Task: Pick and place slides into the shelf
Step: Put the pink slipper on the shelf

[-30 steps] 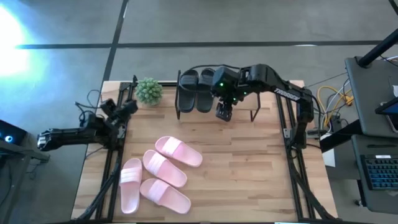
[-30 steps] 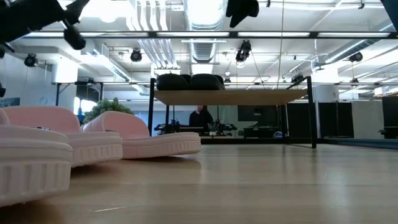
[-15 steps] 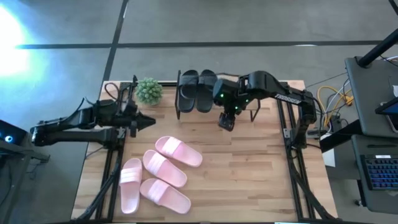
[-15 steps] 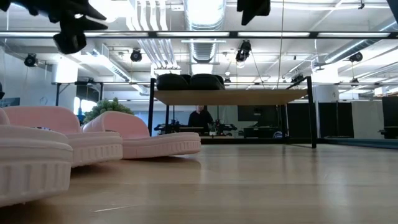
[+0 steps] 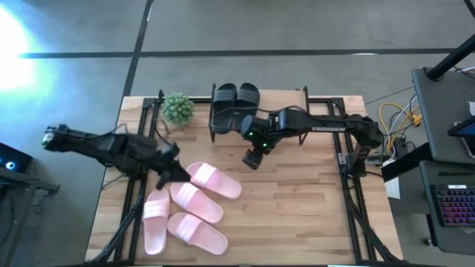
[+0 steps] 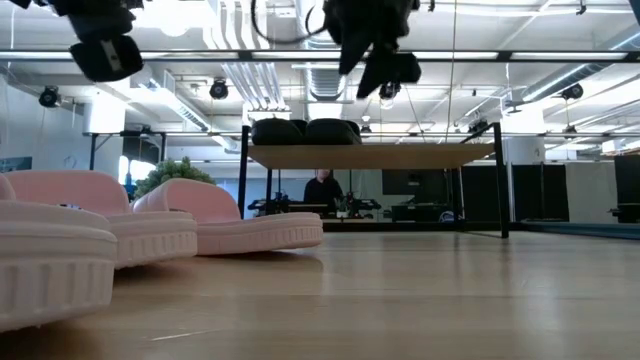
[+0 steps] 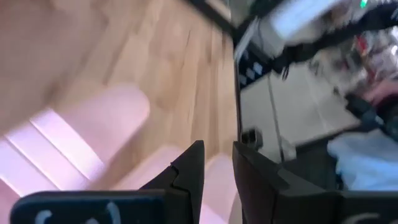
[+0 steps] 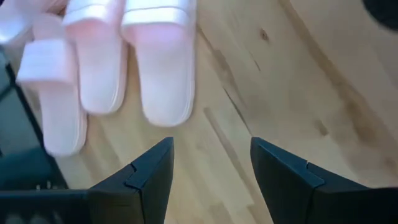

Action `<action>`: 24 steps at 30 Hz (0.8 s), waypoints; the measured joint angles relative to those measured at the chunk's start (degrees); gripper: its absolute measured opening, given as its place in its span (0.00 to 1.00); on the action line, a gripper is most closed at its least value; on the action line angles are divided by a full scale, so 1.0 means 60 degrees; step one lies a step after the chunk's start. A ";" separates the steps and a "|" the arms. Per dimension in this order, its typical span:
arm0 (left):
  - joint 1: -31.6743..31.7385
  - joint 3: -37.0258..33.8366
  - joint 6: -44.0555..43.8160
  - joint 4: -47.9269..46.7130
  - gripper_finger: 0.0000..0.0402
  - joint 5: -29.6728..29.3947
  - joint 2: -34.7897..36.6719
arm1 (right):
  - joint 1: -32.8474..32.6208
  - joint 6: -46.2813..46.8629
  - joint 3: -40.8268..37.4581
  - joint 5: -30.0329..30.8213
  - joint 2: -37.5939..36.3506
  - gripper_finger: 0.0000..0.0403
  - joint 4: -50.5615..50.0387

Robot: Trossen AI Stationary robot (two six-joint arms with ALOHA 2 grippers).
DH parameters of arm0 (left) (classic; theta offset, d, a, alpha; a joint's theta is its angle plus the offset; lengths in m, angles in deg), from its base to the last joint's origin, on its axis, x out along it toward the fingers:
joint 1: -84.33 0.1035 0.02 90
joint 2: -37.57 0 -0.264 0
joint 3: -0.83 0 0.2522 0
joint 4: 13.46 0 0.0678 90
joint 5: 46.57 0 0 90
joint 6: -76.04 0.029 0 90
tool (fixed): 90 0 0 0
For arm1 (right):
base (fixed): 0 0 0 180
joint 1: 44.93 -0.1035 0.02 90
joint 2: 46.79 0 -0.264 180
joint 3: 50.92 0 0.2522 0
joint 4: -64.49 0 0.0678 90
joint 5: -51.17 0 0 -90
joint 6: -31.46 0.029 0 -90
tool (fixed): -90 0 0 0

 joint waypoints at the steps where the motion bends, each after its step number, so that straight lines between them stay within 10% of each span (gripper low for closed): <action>1: -0.0270 -0.0002 -0.0219 -0.0025 0.17 -0.0117 -0.0165 | 0.0001 0.0235 -0.0255 0.0000 -0.0003 0.50 0.0280; 8: -0.2557 0.0015 -0.2540 -0.0023 0.17 -0.0836 -0.1342 | -0.0378 0.1785 -0.1766 -0.0013 -0.0004 0.50 0.2834; 17: -0.4886 0.0874 -0.3308 -0.0217 0.17 -0.4478 -0.3657 | -0.1123 0.4052 -0.3345 0.0760 -0.0013 0.50 0.7151; 24: -0.5338 0.2630 -0.3298 -0.3508 0.17 -0.4529 -0.5735 | -0.1576 0.6377 -0.3786 0.1423 0.0068 0.50 0.7915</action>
